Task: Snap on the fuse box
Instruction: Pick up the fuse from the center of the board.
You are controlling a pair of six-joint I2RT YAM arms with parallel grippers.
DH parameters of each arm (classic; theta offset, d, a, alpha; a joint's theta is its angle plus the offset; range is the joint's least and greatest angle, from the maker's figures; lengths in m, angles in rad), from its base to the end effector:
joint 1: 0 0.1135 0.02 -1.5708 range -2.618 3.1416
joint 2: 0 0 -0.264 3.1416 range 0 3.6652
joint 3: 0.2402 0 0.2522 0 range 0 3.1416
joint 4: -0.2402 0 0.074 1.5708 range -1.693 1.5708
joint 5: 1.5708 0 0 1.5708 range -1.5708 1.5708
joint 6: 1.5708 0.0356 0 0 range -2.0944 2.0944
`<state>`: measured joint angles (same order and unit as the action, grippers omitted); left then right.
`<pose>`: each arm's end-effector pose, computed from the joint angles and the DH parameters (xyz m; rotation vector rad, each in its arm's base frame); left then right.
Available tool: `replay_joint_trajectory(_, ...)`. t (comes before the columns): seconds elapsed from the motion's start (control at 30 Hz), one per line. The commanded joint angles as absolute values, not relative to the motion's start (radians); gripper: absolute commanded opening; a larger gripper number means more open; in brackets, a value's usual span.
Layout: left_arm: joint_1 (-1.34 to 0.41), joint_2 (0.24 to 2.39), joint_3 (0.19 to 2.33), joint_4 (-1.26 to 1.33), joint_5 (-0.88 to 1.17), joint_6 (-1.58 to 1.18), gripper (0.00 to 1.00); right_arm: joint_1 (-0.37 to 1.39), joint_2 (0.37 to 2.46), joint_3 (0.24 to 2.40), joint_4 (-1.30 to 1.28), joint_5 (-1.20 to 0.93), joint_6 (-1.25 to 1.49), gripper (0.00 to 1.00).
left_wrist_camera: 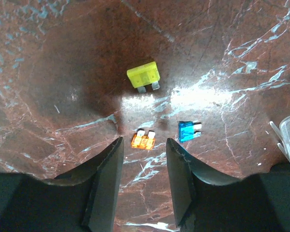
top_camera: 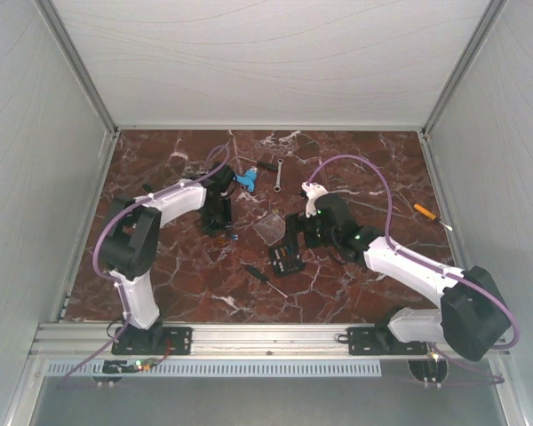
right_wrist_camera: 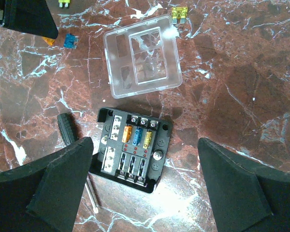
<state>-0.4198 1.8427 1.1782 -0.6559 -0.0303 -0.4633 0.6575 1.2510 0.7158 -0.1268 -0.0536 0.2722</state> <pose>0.3181 -0.1408 0.1578 -0.0686 2.8993 -0.1163 0.2084 0.1633 0.2235 -0.4683 2.2439 0.5569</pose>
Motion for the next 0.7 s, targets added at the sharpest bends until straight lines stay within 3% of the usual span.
replay_joint_trajectory(0.0, -0.419, 1.883, 1.253, -0.698, -0.03, -0.419, 0.4, 0.65, 1.244, 0.731, -0.123, -0.056, 0.254, 0.88)
replay_joint_trajectory(0.67, -0.449, 1.975, 1.315, -0.767, -0.026, -0.374, 0.35, 0.651, 1.233, 0.728, -0.123, -0.054, 0.252, 0.89)
